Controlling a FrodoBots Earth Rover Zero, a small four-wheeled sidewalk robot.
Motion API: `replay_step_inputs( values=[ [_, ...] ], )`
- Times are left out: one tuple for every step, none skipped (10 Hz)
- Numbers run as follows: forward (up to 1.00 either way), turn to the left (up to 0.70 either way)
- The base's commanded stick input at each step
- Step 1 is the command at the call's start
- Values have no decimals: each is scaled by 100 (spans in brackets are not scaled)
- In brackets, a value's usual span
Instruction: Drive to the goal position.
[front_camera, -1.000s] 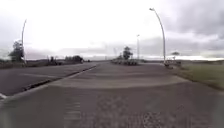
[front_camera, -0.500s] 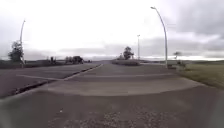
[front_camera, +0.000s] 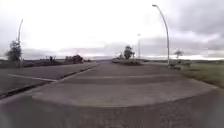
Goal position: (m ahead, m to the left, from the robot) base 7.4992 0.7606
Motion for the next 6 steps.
replay_step_inputs(
  values=[
    [100,0],
    [100,0],
    [100,0],
    [100,0],
    [100,0],
    [100,0]
  ],
)
